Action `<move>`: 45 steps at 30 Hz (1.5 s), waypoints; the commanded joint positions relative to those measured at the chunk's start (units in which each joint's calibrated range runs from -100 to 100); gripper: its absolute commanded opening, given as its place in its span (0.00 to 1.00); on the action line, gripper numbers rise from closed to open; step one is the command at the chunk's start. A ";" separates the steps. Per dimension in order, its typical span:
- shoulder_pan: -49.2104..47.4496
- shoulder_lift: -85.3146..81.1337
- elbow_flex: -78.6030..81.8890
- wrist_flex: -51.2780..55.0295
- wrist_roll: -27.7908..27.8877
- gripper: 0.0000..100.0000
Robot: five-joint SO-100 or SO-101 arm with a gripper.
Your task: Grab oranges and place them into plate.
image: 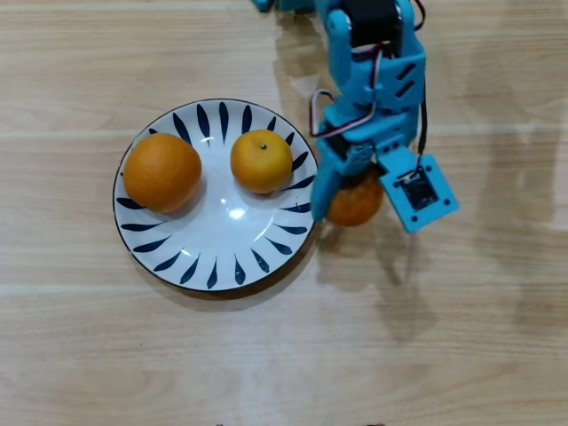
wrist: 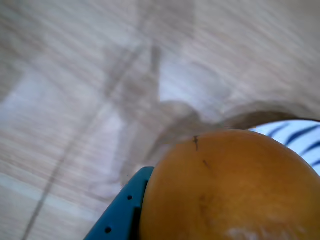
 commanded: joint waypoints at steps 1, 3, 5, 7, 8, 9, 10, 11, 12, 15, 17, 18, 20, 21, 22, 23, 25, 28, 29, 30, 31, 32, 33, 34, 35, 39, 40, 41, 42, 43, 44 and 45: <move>11.36 -10.80 2.84 0.06 5.34 0.30; 15.07 -11.23 4.20 -0.11 7.54 0.29; 18.22 -11.06 4.92 -0.71 9.21 0.29; 20.56 -10.72 5.38 -2.09 10.31 0.29; 21.28 -10.21 5.56 -2.43 10.73 0.29; 21.93 -9.54 5.56 -2.60 10.99 0.29; 22.33 -8.86 5.47 -2.69 11.04 0.29; 22.41 -8.18 5.47 -2.86 11.04 0.30; 22.41 -7.59 5.38 -2.86 11.04 0.30; 21.85 -6.41 5.29 -2.95 11.04 0.31; 20.88 -5.99 5.29 -2.95 10.94 0.38; 20.32 -5.99 5.29 -2.95 10.99 0.41; 19.19 -5.99 5.29 -2.95 10.99 0.46; 18.78 -5.99 5.29 -2.95 10.99 0.48; 18.30 -5.99 5.29 -2.95 10.99 0.48; 17.57 -6.24 5.29 -2.95 10.99 0.48; 17.01 -6.49 5.29 -2.95 10.94 0.48; 16.53 -7.42 5.47 -1.66 10.94 0.48; 16.20 -8.35 5.92 -0.28 10.94 0.48; 15.96 -9.71 6.37 1.78 10.94 0.48; 15.64 -11.14 7.28 3.59 10.99 0.48; 15.32 -12.75 8.73 4.70 11.09 0.48; 15.23 -14.61 10.54 5.30 11.67 0.48; 14.75 -16.64 12.71 5.13 12.71 0.47; 14.19 -18.92 15.24 4.79 13.60 0.47; 13.30 -31.18 31.36 -3.89 15.33 0.27; 13.30 -33.46 34.98 -5.78 15.69 0.18; 13.22 -35.83 38.42 -7.76 16.84 0.09; 12.82 -38.28 41.77 -9.91 18.20 0.01; 12.33 -40.81 45.12 -11.80 19.56 0.02; 12.01 -43.52 48.29 -13.09 20.55 0.06; 11.69 -46.48 51.55 -14.12 21.50 0.08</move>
